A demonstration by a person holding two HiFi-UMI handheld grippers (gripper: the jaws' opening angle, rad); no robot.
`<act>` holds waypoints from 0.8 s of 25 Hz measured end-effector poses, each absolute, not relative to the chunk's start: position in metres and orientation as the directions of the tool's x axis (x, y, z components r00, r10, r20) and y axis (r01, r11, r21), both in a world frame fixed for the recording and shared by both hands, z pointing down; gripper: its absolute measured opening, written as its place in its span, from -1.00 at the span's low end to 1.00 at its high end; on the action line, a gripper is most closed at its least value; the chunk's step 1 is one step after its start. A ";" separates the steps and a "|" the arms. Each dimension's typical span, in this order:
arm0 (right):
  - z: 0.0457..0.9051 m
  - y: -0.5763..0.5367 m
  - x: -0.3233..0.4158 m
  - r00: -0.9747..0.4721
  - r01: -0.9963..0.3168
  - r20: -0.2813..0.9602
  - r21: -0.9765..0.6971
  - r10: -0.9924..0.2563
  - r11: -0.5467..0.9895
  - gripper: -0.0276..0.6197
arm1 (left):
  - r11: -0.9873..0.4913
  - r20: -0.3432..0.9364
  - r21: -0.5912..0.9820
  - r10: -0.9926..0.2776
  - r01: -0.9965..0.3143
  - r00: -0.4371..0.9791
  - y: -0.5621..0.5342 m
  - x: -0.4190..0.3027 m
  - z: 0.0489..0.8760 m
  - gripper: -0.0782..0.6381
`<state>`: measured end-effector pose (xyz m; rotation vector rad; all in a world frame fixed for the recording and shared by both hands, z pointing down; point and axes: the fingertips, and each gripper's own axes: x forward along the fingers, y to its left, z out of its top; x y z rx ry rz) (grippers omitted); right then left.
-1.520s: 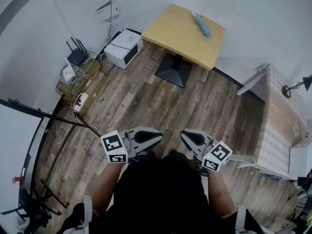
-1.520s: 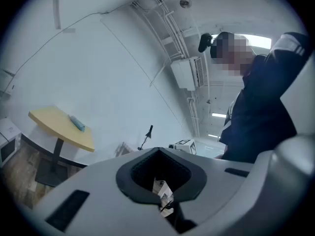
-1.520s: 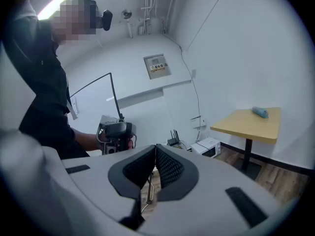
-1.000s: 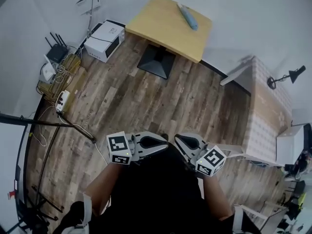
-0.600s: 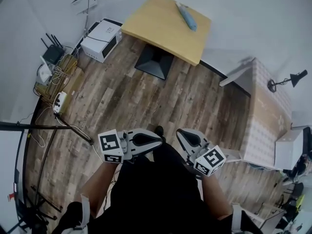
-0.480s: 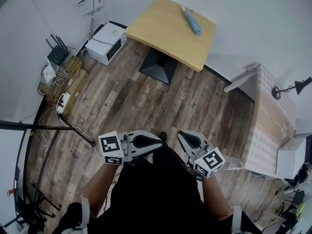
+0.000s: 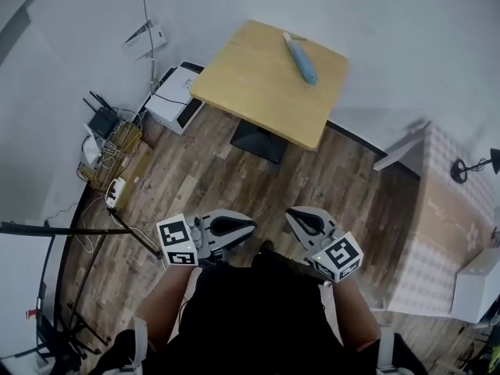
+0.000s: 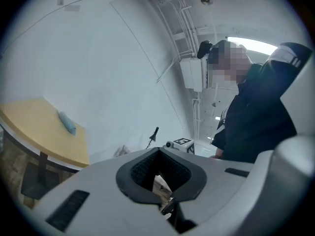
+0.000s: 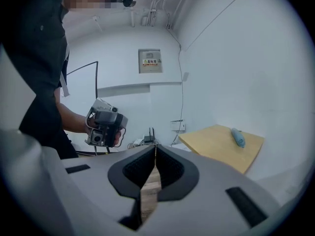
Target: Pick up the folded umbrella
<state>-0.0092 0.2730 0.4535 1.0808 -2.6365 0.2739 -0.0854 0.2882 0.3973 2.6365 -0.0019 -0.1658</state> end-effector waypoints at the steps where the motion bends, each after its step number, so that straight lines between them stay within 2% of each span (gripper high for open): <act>1: 0.453 0.263 0.005 -0.679 -0.712 0.323 -0.075 -0.659 0.698 -0.85 | -0.883 -0.106 0.469 -0.044 0.011 0.993 0.278 -0.078 0.396 -0.75; 8: 0.465 0.189 0.063 -0.671 -0.735 0.305 -0.158 -0.676 0.659 -0.85 | -0.868 -0.044 0.481 -0.166 -0.125 0.985 0.221 -0.050 0.403 -0.75; 15: 0.469 0.125 0.031 -0.708 -0.701 0.304 -0.195 -0.637 0.686 -0.85 | -0.845 -0.039 0.494 -0.257 -0.205 0.966 0.169 -0.086 0.406 -0.75; 20: 0.460 0.081 0.006 -0.677 -0.724 0.327 -0.140 -0.659 0.675 -0.85 | -0.859 -0.099 0.488 -0.230 -0.154 0.968 0.117 -0.107 0.402 -0.75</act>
